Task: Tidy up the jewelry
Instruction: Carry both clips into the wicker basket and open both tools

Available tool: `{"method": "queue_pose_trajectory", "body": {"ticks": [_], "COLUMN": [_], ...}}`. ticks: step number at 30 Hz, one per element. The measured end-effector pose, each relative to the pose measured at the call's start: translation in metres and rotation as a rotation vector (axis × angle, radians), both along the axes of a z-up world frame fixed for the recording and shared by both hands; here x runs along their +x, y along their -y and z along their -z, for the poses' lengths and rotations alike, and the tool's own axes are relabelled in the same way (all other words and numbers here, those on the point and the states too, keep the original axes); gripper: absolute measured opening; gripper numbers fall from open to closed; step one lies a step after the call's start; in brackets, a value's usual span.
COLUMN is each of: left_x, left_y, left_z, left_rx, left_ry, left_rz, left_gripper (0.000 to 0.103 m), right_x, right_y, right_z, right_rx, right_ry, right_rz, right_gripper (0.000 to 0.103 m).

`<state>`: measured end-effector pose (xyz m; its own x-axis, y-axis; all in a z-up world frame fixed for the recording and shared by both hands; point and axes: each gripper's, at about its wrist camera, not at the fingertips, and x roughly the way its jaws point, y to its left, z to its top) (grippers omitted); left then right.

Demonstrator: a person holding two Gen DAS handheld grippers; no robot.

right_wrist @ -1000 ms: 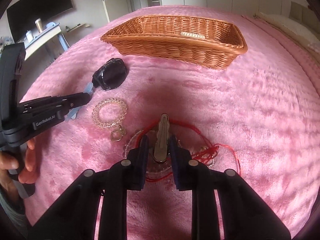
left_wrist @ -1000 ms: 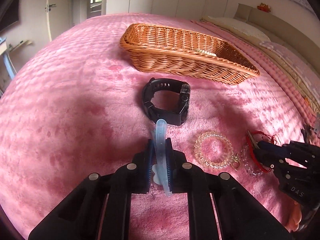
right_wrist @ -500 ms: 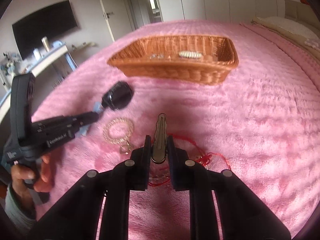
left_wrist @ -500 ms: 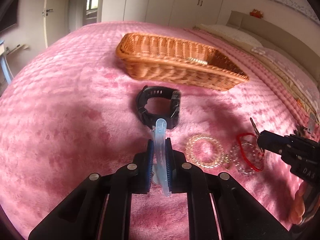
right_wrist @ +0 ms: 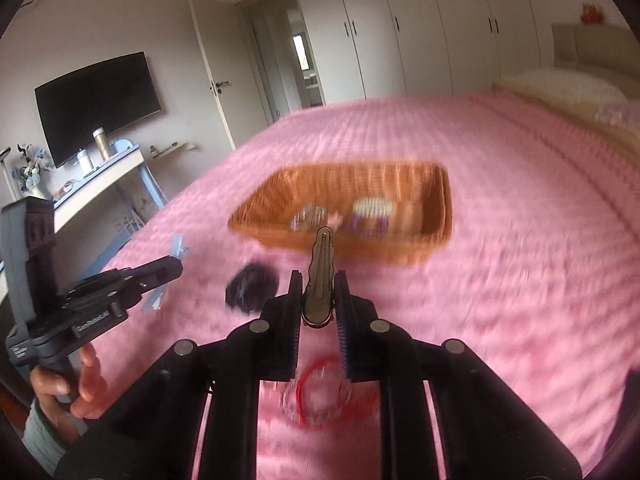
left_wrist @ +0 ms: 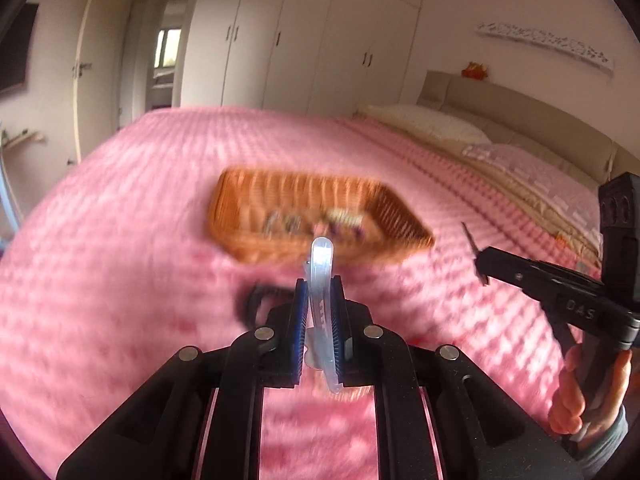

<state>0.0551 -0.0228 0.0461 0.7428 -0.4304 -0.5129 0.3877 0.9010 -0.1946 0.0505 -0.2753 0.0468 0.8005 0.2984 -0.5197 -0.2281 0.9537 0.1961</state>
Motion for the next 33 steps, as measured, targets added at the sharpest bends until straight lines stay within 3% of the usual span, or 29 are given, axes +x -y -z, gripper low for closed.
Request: {"method": "queue_pose_trajectory", "body": {"ticks": [5,8,15,18,24,30,32,33], "left_x": [0.037,0.07,0.151,0.174,0.194,0.199,0.196,0.194], "left_y": [0.016,0.024,0.041,0.04,0.041,0.04,0.04,0.04], "left_z": [-0.031,-0.035,-0.006,0.013,0.043,0.047,0.045,0.043], "left_rx": [0.0,-0.017,0.005,0.012,0.043,0.021,0.015,0.012], "left_ry": [0.04,0.026,-0.068,-0.092,-0.14,-0.163,-0.154,-0.152], "left_rz": [0.013,0.027,0.017,-0.036,-0.037,-0.012,-0.004,-0.005], "left_gripper": [0.01,0.01,0.01,0.01,0.01,0.01,0.018,0.022], "right_x": [0.048,0.087,0.178,0.197,0.224,0.228,0.226,0.225], "right_y": [-0.003,-0.005,-0.016,-0.022,-0.027,-0.029,-0.028,-0.026], "right_z": [-0.027,-0.032,0.003,0.03,0.07,0.072,0.071,0.069], "right_rx": [-0.031,-0.032,-0.034,-0.076,-0.072,-0.057,-0.047,-0.042], "right_ry": [0.013,-0.015,-0.153,-0.187,-0.289,-0.298,-0.293,-0.29], "right_rz": [0.011,0.005,-0.006,0.005,-0.002,-0.012,-0.018,-0.02], "right_gripper": [0.014,0.014,0.014,0.014,0.014,0.015,0.016,0.022]}}
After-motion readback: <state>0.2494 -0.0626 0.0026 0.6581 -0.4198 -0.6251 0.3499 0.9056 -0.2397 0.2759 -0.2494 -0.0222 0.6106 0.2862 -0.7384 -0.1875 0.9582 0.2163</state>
